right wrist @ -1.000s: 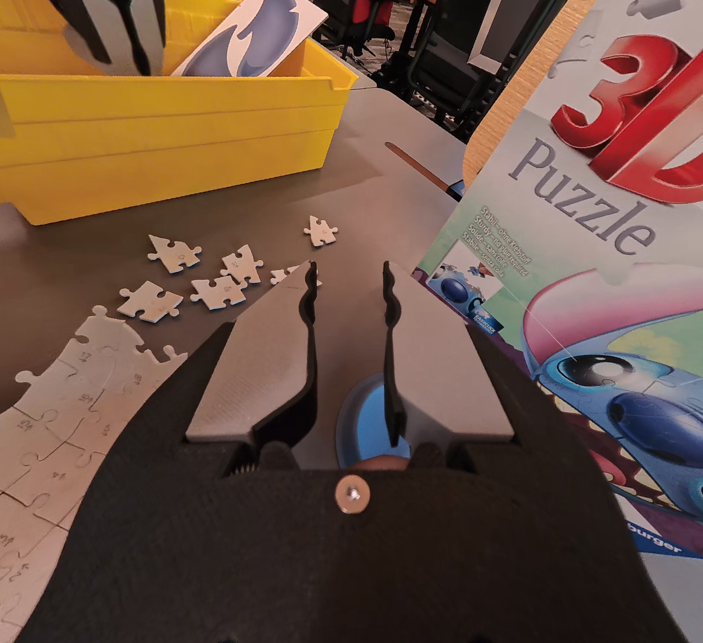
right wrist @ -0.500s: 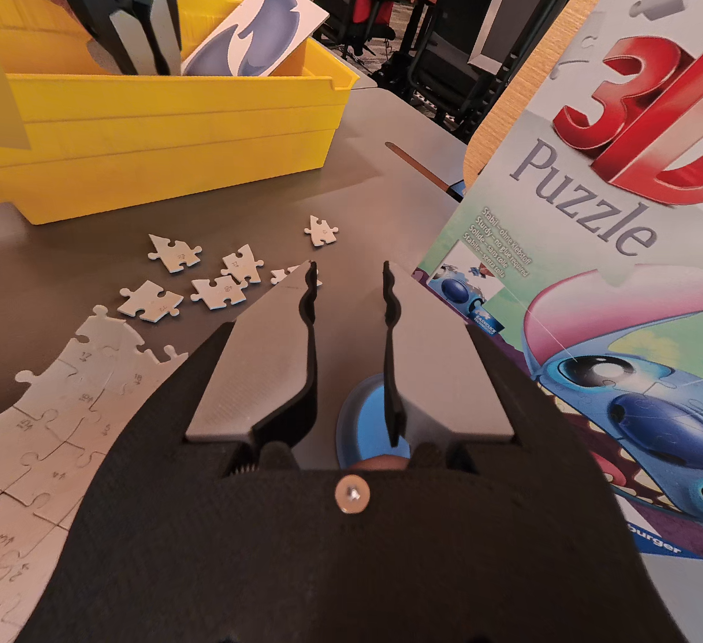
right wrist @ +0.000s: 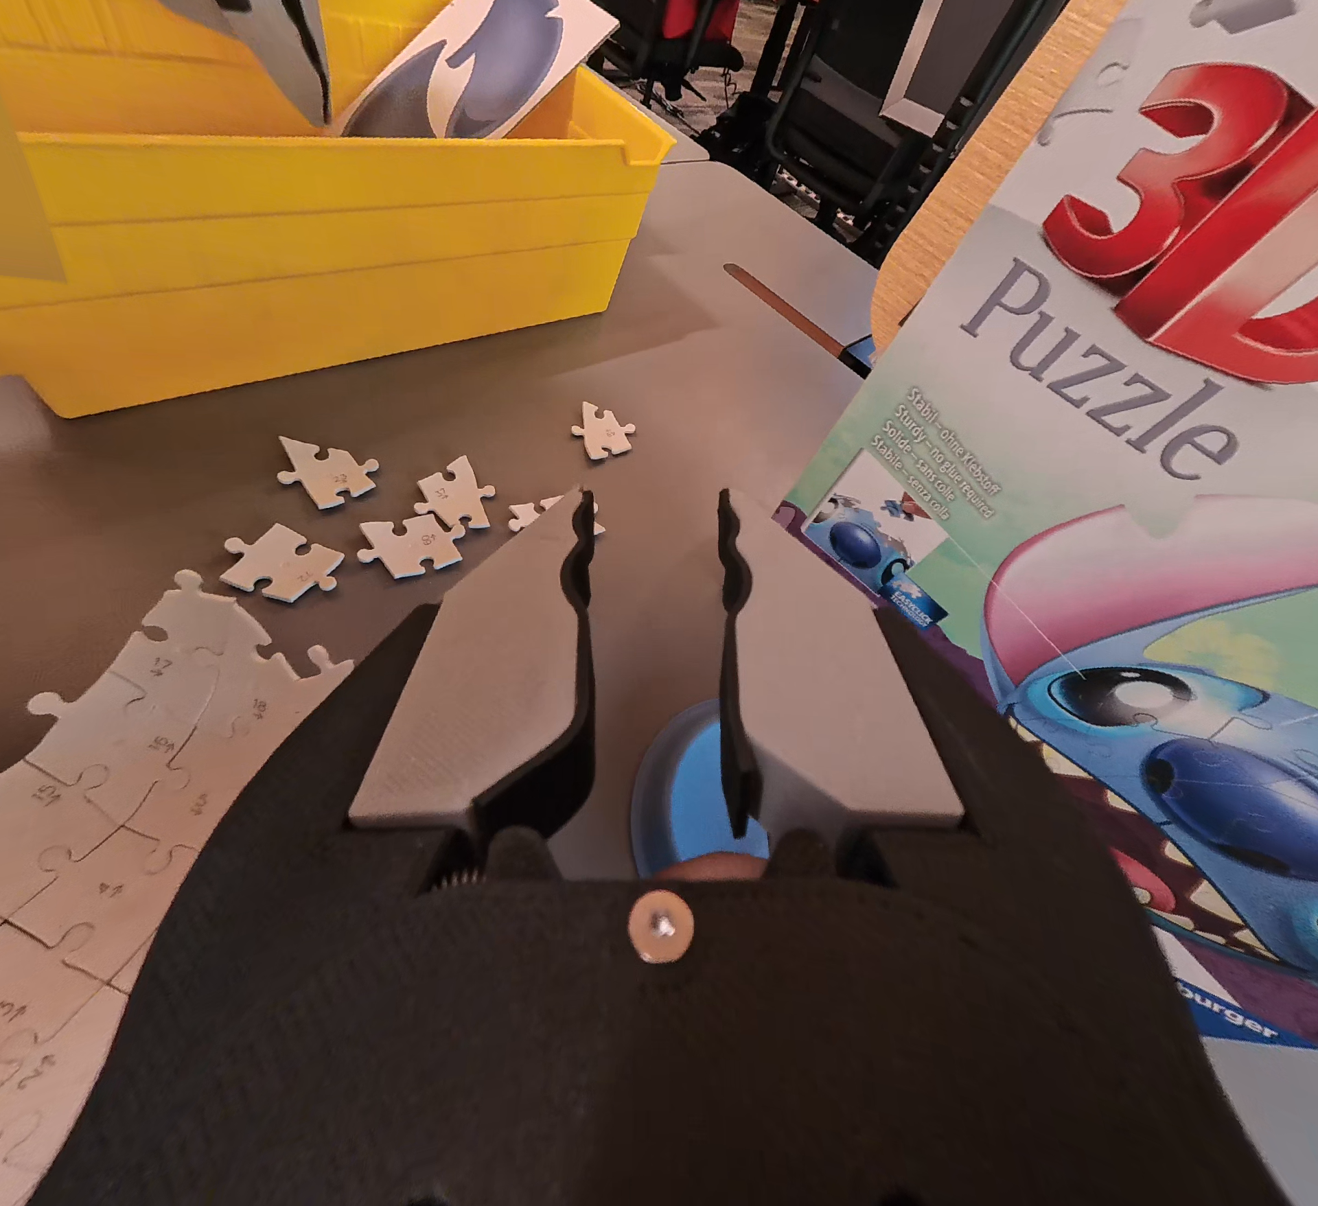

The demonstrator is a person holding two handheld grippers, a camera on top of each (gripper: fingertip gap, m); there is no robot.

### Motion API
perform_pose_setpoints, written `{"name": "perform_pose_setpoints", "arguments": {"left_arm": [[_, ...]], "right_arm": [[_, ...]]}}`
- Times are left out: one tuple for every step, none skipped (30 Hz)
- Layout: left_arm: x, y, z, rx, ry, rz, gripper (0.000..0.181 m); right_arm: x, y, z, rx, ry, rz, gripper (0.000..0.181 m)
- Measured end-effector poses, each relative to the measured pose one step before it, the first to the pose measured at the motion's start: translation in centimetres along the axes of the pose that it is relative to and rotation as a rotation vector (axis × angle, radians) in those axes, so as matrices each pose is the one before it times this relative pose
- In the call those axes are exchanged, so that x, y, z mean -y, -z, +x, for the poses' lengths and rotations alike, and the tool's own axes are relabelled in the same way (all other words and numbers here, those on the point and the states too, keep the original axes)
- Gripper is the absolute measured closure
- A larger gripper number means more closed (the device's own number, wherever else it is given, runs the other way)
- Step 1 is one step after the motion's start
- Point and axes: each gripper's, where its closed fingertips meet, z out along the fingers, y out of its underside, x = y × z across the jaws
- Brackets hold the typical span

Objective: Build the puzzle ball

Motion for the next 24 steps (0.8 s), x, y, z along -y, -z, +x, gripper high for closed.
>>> {"name": "perform_pose_setpoints", "arguments": {"left_arm": [[-0.215, -0.502, 0.06, 0.0125, -0.0083, -0.027, 0.181], [-0.216, -0.473, 0.085, 0.0139, -0.0093, -0.0261, 0.181], [-0.182, -0.391, 0.118, 0.0125, -0.0075, -0.0248, 0.181], [-0.259, -0.425, 0.118, 0.0043, -0.0028, -0.0297, 0.181], [-0.431, -0.441, 0.272, -0.007, -0.0025, -0.0365, 0.181], [-0.467, -0.478, 0.273, -0.0013, -0.0061, -0.0399, 0.181], [-0.436, -0.405, 0.354, -0.004, -0.0142, -0.0374, 0.181], [-0.289, -0.198, 0.484, -0.0091, -0.0206, -0.0228, 0.181], [-0.085, 0.13, 0.663, -0.0239, -0.0296, 0.0018, 0.181], [-0.229, 0.198, 0.794, -0.0377, -0.0201, -0.0018, 0.181], [-0.111, 0.255, 0.402, -0.0213, -0.0101, 0.0034, 0.181], [0.172, 0.403, -0.598, 0.0347, 0.0041, 0.0184, 0.181], [0.204, 0.498, -0.766, 0.0273, 0.0156, 0.023, 0.181], [-0.061, 0.368, -0.398, -0.0091, 0.0198, 0.0128, 0.181], [-0.526, 0.193, -0.397, -0.0044, 0.0103, -0.0077, 0.181], [-0.883, -0.005, -0.468, 0.0209, -0.0013, -0.0333, 0.181], [-0.79, -0.135, -0.109, 0.0045, -0.0075, -0.034, 0.181], [-0.081, -0.048, 0.409, -0.0183, -0.0072, -0.0042, 0.181], [0.084, -0.027, -0.27, 0.0293, -0.0063, -0.0034, 0.181], [0.364, 0.037, -0.15, 0.0167, -0.0026, 0.0107, 0.181], [0.574, 0.099, 0.168, -0.0103, 0.0013, 0.0242, 0.181], [0.549, 0.089, 0.173, -0.0133, 0.0026, 0.0246, 0.181], [0.407, 0.078, -0.104, 0.0027, 0.0047, 0.0184, 0.181], [0.383, 0.073, -0.272, 0.013, 0.0065, 0.0176, 0.181]], "right_arm": [[-0.018, -0.01, 0.017, -0.0008, 0.0005, -0.0009, 0.15], [0.021, 0.011, 0.032, -0.0014, 0.0004, 0.0005, 0.15], [0.05, 0.047, 0.026, -0.001, -0.0003, 0.0024, 0.15], [0.074, 0.048, 0.01, -0.0005, -0.0007, 0.0034, 0.15], [0.071, 0.037, -0.002, 0.0, -0.0004, 0.0025, 0.15], [0.029, 0.013, 0.004, -0.0001, 0.0003, 0.001, 0.15], [-0.01, -0.004, -0.012, 0.0001, 0.0008, -0.0004, 0.15], [-0.028, -0.019, -0.026, 0.0009, 0.0007, -0.0016, 0.15], [-0.009, -0.016, -0.032, 0.0009, 0.0007, -0.001, 0.15], [0.011, 0.005, -0.011, -0.0001, 0.0007, 0.0007, 0.15], [0.023, 0.001, -0.004, 0.0, 0.0002, 0.001, 0.15], [-0.005, -0.003, -0.004, 0.0006, -0.0006, -0.0003, 0.15], [-0.003, 0.002, 0.0, -0.0001, -0.0002, -0.0002, 0.15], [0.016, 0.011, 0.005, -0.0004, 0.0003, 0.0007, 0.15], [0.021, 0.009, 0.001, -0.0001, 0.0002, 0.0011, 0.15], [0.02, 0.003, 0.0, -0.0003, 0.0002, 0.0007, 0.15], [-0.022, -0.016, 0.001, -0.0001, 0.0002, -0.0005, 0.15], [-0.045, -0.035, -0.007, 0.0005, -0.0007, -0.002, 0.15], [-0.076, -0.051, -0.001, 0.0013, -0.0012, -0.0027, 0.15], [-0.073, -0.036, -0.006, 0.0004, 0.0, -0.0027, 0.15], [-0.024, -0.002, 0.015, -0.0009, 0.0013, -0.0014, 0.15], [0.035, 0.02, 0.004, -0.0008, 0.0012, 0.0013, 0.15], [0.075, 0.041, -0.004, -0.0003, 0.0, 0.0028, 0.15], [0.057, 0.042, 0.003, -0.0003, -0.0004, 0.0025, 0.15]]}}
